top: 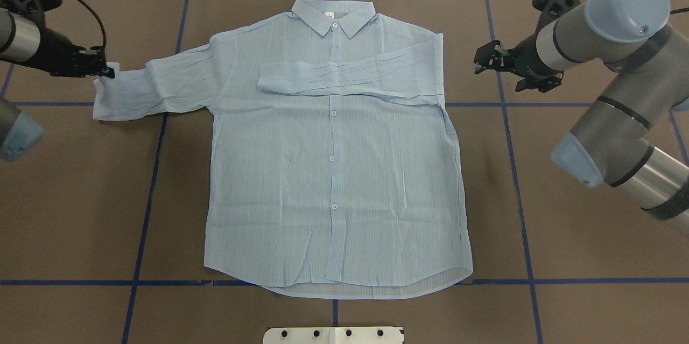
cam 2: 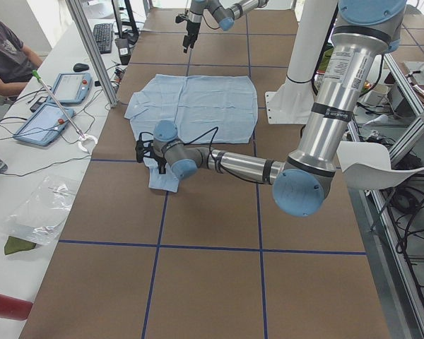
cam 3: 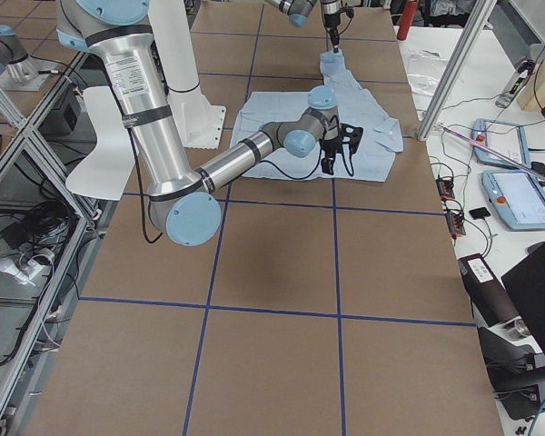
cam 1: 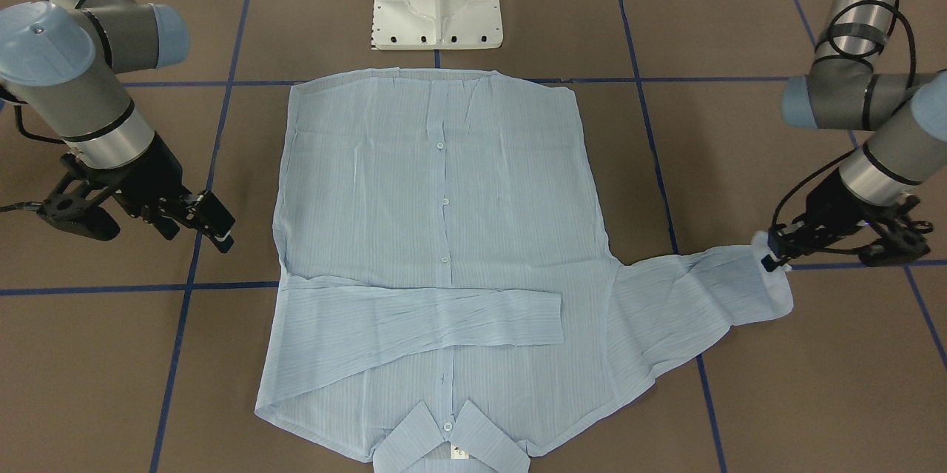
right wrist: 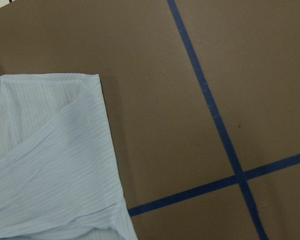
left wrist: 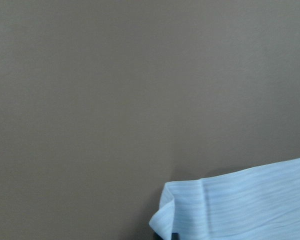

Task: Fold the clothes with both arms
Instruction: 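Grasp the other sleeve cuff with the left gripper, then fold the sleeve with the left gripper across the shirt toward the collar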

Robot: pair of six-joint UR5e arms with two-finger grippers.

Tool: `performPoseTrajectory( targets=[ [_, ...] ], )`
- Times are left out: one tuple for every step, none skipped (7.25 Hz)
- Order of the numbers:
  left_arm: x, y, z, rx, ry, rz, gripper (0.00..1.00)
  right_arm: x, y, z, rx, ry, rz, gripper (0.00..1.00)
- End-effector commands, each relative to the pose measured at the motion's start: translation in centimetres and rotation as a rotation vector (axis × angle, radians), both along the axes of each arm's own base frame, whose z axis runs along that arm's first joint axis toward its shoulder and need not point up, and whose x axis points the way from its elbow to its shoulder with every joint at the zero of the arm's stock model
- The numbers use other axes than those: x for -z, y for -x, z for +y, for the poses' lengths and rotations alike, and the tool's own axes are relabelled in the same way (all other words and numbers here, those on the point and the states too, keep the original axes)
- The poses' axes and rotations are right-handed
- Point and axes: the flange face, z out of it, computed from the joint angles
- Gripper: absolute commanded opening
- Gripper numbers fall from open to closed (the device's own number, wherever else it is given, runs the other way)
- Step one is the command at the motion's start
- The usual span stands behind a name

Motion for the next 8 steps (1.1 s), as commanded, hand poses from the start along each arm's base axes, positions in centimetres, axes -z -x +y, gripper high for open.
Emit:
performPoseTrajectory(
  targets=[
    [14.6, -10.4, 1.6, 0.008, 0.170, 0.143, 0.00, -6.0, -6.0, 0.8, 0.065, -0.060, 0.093, 0.99],
    [20.2, -15.4, 2.9, 0.009, 0.227, 0.207, 0.00, -8.5, -9.3, 1.0, 0.107, -0.089, 0.127, 0.99],
    [26.0, -20.5, 2.5, 0.082, 0.268, 0.249, 0.00, -11.2, -11.8, 1.6, 0.153, -0.113, 0.168, 0.99],
    [29.1, -23.0, 1.0, 0.103, 0.309, 0.265, 0.00, -12.4, -12.9, 1.6, 0.176, -0.130, 0.194, 0.99],
    [30.5, -24.7, 0.2, 0.102, 0.325, 0.263, 0.00, -12.8, -13.1, 1.7, 0.177, -0.127, 0.198, 0.99],
    [31.6, -26.1, -0.3, 0.113, 0.322, 0.260, 0.00, -13.1, -13.1, 2.0, 0.179, -0.121, 0.200, 0.99],
    [32.6, -26.5, -0.7, 0.120, 0.320, 0.262, 0.00, -13.2, -13.1, 2.1, 0.179, -0.119, 0.200, 0.99],
    [34.5, -27.5, -1.6, 0.130, 0.336, 0.269, 0.00, -13.2, -13.1, 2.0, 0.179, -0.120, 0.202, 0.99]
  ],
)
